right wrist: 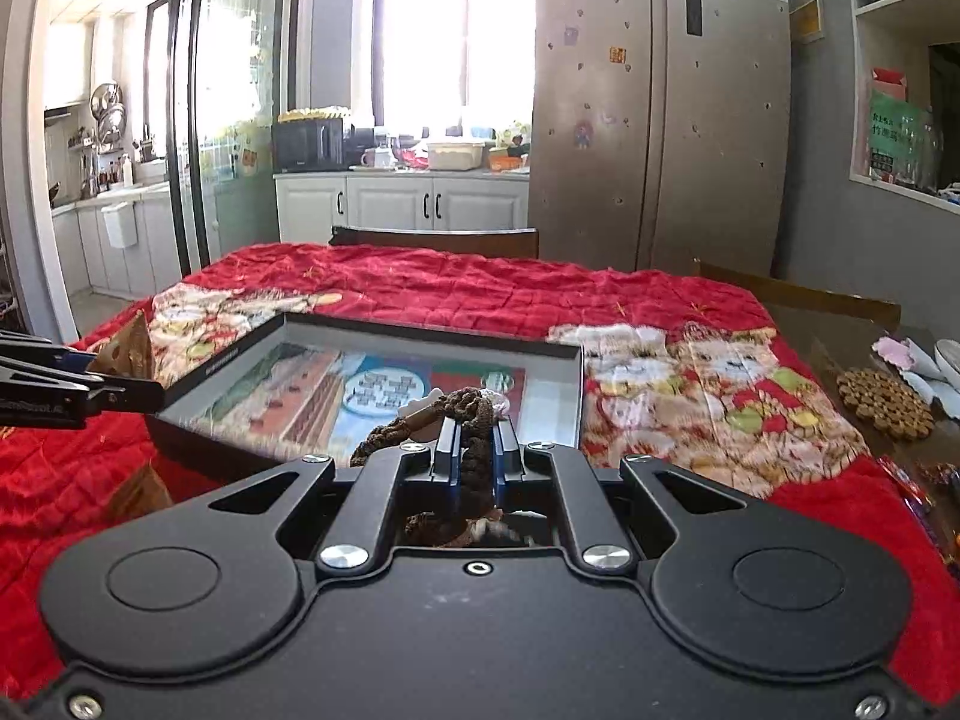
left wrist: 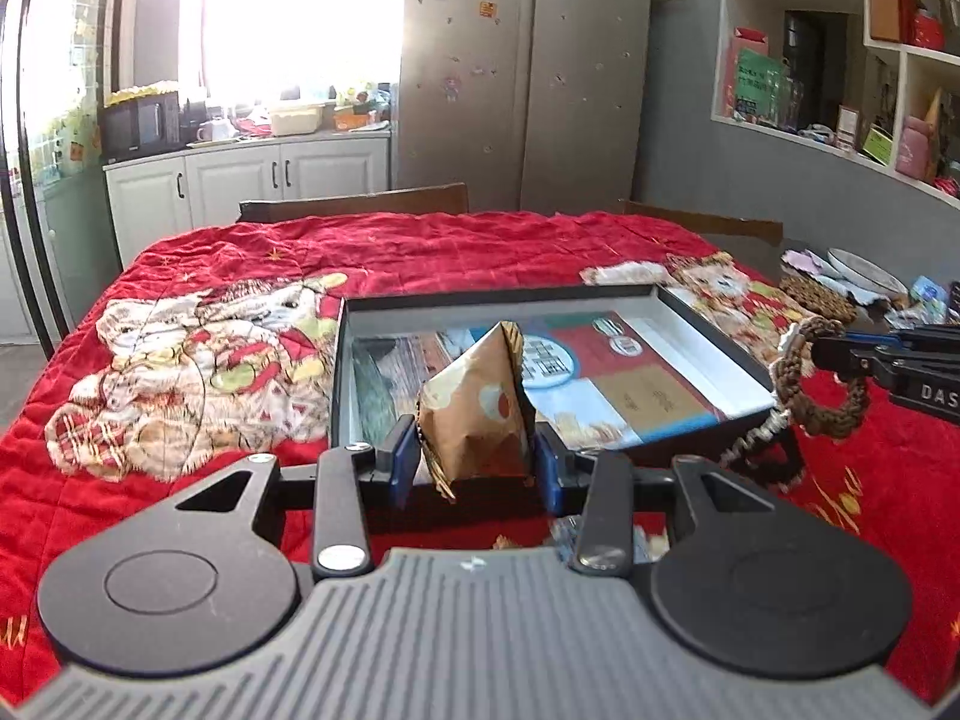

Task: Organize objects
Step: 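Carry the bracelet and packet in both grippers over the black box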

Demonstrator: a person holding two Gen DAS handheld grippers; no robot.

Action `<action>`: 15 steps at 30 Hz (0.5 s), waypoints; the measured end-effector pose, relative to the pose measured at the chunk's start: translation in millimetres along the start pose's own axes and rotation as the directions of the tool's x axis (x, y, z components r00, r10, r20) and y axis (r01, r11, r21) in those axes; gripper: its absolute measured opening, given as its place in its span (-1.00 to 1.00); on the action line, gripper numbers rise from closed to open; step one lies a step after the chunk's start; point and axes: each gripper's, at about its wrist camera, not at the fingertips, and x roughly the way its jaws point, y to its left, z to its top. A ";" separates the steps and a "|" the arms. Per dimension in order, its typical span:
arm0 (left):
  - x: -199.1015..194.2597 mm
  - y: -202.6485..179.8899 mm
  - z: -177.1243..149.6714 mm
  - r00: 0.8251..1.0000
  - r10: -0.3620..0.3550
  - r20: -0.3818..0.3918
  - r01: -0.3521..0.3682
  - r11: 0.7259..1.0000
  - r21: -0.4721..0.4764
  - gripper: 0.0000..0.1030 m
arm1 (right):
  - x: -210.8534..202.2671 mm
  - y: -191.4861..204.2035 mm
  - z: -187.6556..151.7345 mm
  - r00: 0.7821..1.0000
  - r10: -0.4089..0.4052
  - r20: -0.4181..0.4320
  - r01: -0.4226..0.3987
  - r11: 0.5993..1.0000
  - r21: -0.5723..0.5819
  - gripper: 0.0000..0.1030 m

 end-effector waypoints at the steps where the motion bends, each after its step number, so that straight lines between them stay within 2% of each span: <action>1: 3.9 1.1 3.3 1.000 0.005 0.005 -0.005 1.000 -0.001 -0.15 | 2.9 -0.2 3.3 1.000 0.001 0.005 -0.001 1.000 0.002 -0.81; 9: 36.5 1.7 33.1 1.000 0.002 0.028 -0.003 1.000 0.018 -0.14 | 40.6 -4.7 31.8 1.000 0.015 0.024 -0.016 1.000 0.014 -0.81; 15: 69.3 -3.7 44.3 1.000 0.009 0.009 -0.009 1.000 0.025 -0.14 | 84.2 -2.8 45.7 1.000 0.018 0.002 -0.018 1.000 0.015 -0.81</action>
